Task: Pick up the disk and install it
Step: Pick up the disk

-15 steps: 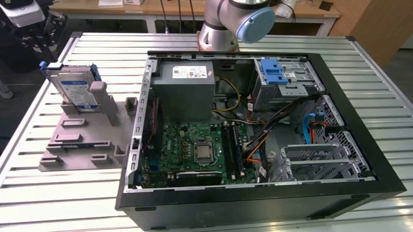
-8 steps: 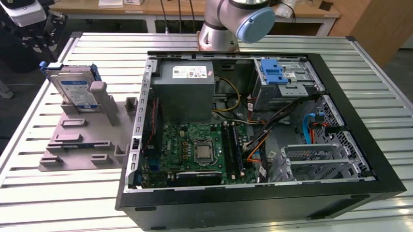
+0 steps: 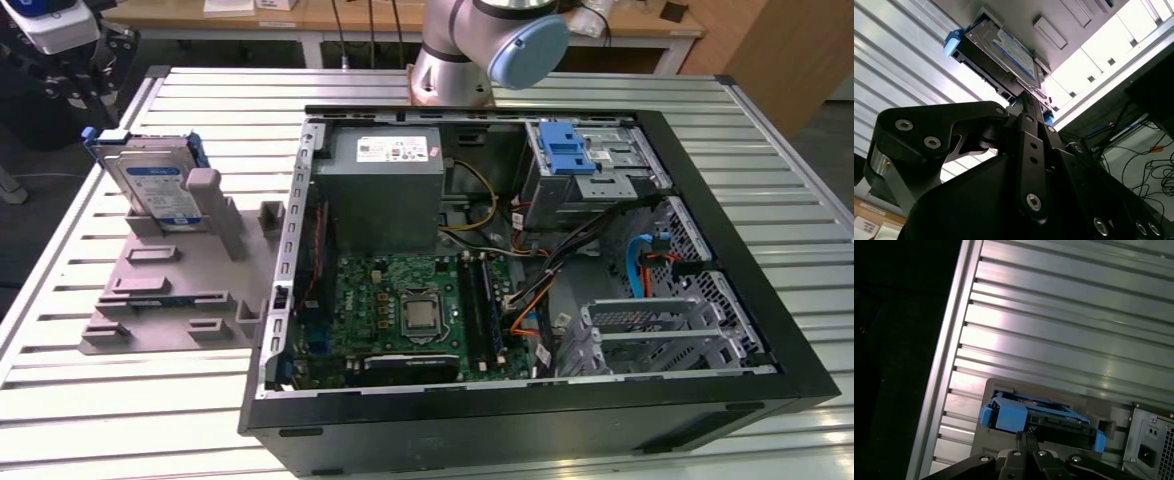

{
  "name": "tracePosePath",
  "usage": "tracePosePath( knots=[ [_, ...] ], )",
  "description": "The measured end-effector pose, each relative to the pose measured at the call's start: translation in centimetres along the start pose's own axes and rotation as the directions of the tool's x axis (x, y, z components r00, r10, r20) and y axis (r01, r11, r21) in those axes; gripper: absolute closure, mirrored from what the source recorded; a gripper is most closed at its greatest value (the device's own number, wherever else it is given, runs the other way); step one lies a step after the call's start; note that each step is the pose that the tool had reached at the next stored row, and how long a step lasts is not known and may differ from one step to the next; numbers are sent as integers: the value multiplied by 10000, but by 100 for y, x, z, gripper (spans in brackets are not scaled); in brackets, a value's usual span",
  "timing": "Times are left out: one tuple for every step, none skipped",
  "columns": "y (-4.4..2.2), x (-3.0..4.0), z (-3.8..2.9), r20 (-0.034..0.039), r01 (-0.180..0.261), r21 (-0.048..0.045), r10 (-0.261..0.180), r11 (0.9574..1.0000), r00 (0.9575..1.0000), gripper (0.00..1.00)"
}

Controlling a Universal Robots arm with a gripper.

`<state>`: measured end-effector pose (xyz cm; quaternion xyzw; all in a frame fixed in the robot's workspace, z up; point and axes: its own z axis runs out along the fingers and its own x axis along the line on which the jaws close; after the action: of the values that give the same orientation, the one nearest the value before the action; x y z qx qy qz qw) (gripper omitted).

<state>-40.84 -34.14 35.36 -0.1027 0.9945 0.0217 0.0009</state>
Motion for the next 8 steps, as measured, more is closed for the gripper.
tracePosePath(
  knots=[
    [0,0,0,-1,48,-1,-48,10000,10000,89],
    [0,0,0,-3,93,-1,-93,10000,10000,89],
    [0,0,0,-5,138,-1,-138,9999,9999,89],
    [0,0,0,-7,184,-2,-184,9998,9998,89],
    [0,0,0,-9,230,-2,-230,9997,9997,89],
    [0,0,0,-11,277,-2,-277,9996,9996,89],
    [0,0,0,-13,324,-3,-324,9995,9995,89],
    [0,0,0,-15,372,-3,-372,9993,9993,89]
  ],
)
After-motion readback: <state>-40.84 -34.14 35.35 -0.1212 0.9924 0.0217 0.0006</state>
